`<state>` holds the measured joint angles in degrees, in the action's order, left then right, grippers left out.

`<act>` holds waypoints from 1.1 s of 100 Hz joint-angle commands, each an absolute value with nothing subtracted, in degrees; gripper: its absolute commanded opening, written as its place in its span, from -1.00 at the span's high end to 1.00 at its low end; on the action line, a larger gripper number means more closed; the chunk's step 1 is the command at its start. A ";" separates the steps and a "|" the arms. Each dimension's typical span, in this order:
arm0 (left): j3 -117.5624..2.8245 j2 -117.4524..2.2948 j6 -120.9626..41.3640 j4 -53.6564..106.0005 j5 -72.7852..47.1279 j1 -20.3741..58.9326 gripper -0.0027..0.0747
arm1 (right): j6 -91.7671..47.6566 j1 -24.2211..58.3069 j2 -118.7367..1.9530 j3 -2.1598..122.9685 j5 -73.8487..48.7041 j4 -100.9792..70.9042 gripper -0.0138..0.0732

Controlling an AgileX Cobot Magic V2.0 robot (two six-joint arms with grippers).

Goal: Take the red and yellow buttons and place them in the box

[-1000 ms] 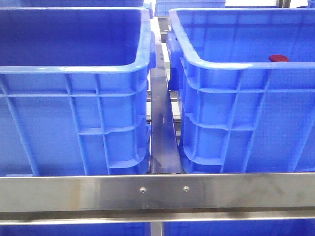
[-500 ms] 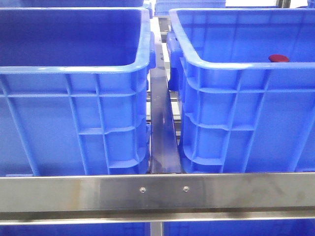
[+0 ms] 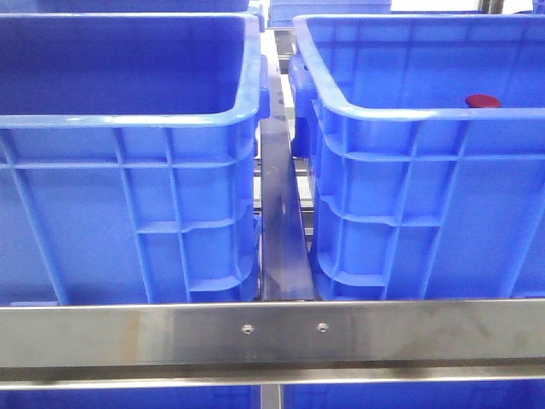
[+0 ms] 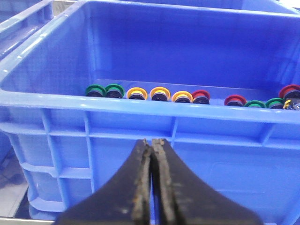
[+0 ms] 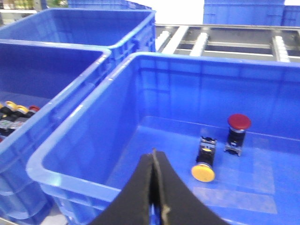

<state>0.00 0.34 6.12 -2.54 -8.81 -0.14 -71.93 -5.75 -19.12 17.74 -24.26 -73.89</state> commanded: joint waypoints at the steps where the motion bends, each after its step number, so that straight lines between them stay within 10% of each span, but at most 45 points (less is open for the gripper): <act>1: 3.03 2.08 6.53 -2.55 -4.64 -0.31 0.98 | -72.22 -4.95 -19.40 18.84 -22.06 -75.39 0.82; 110: 3.03 2.08 6.53 -2.55 -4.64 -0.31 0.98 | -3.31 0.18 -5.05 -0.33 13.55 -6.03 0.82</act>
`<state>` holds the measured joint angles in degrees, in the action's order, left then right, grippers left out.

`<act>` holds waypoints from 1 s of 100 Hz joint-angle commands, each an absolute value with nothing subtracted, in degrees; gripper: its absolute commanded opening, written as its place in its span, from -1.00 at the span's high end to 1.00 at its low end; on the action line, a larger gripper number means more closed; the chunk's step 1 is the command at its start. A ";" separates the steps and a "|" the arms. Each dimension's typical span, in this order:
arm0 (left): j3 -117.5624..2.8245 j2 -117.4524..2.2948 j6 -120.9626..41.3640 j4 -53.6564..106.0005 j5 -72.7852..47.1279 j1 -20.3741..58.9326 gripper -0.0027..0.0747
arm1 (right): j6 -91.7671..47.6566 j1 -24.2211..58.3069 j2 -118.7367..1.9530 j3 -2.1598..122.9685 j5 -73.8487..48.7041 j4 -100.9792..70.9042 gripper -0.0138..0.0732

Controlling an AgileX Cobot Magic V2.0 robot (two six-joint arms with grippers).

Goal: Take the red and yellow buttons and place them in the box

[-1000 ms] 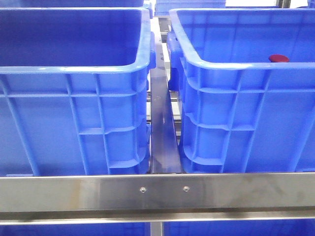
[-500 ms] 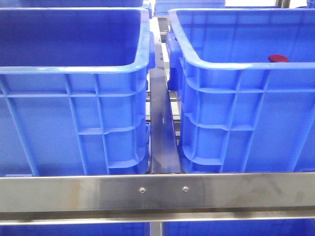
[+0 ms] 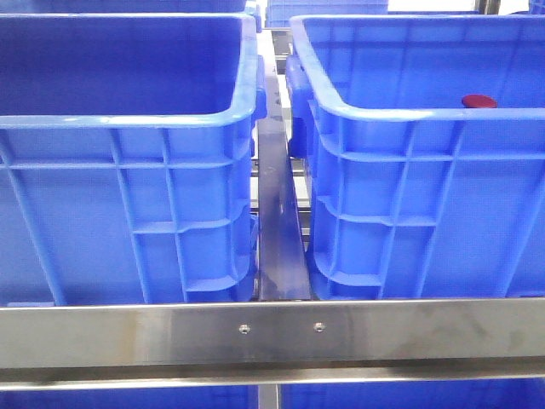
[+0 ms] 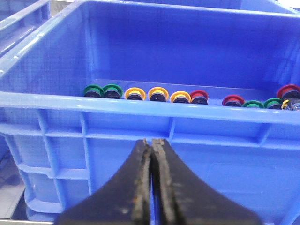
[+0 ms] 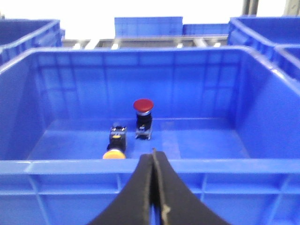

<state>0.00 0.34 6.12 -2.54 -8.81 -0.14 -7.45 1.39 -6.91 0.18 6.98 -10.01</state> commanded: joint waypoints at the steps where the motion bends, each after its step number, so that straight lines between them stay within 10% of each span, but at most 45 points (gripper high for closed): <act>1: 3.03 2.08 6.53 -2.55 -4.64 -0.31 0.98 | -2.65 0.07 -4.83 -0.70 13.55 -5.78 0.82; 100: 3.03 2.08 6.53 -2.55 -4.64 -0.31 0.98 | 0.43 -3.07 1.93 -0.76 4.74 -1.32 0.82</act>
